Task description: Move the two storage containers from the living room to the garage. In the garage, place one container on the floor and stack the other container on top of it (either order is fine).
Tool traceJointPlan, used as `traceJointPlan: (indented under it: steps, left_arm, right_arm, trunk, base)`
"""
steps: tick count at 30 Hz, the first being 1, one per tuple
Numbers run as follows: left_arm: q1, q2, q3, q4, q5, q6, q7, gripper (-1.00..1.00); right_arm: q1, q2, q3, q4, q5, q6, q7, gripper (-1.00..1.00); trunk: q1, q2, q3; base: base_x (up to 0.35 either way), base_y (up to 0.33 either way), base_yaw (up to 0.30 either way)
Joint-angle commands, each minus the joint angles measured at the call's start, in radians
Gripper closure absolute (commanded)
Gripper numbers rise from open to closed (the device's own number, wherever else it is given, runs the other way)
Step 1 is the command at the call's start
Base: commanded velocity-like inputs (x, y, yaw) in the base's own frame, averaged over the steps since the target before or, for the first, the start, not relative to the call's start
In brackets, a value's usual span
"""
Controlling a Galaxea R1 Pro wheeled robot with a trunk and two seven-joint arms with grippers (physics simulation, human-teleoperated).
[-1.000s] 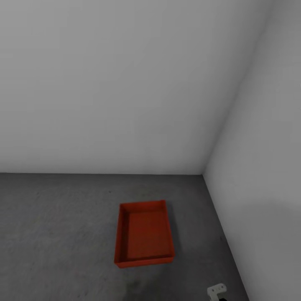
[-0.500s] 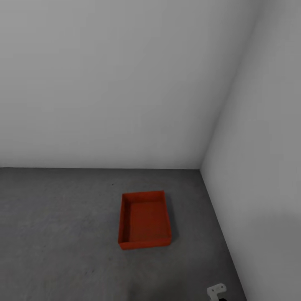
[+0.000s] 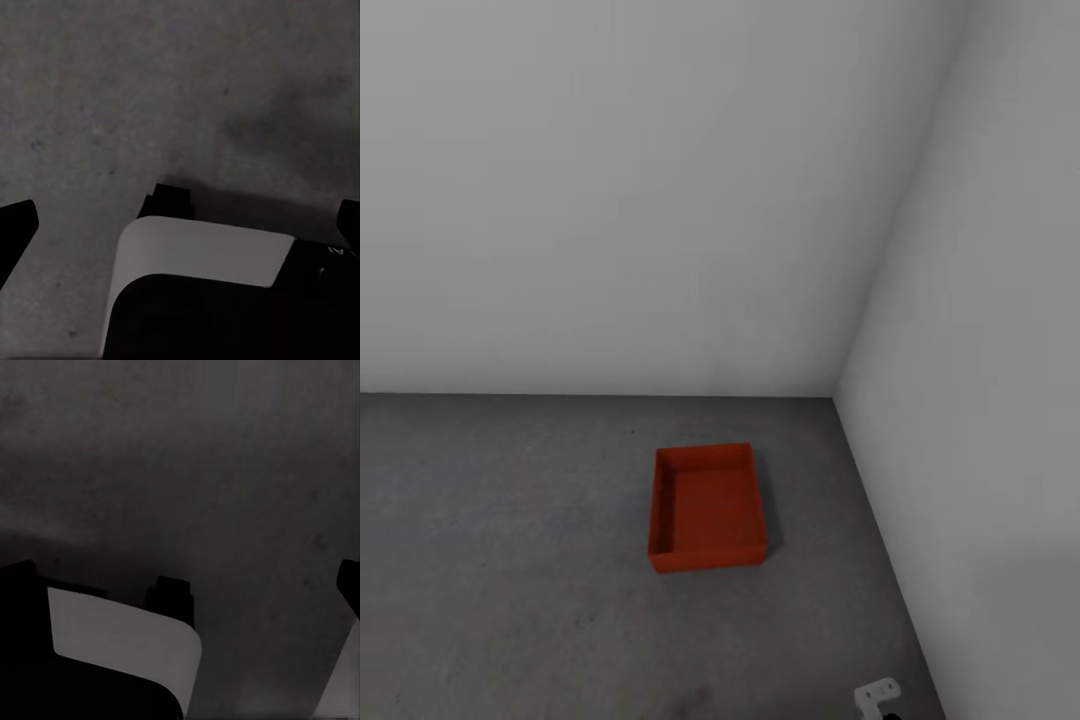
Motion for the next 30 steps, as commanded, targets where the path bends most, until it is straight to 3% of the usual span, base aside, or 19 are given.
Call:
traceJointPlan:
  steps: [1, 30]
  left_arm:
    - [-0.001, -0.001, 0.001, 0.001, 0.004, -0.003, 0.001, -1.0]
    - [-0.001, -0.003, 0.001, 0.001, 0.005, -0.001, 0.001, -1.0]
  right_arm:
    - [-0.002, 0.0, 0.007, 0.004, 0.002, -0.007, 0.001, -1.0]
    - [-0.002, 0.0, 0.007, 0.004, 0.002, -0.006, 0.003, -1.0]
  trunk:
    - [-0.004, 0.007, 0.003]
    - [-0.115, 0.21, 0.101]
  base:
    - [-0.018, 0.0, 0.0]
    - [-0.001, 0.0, 0.0]
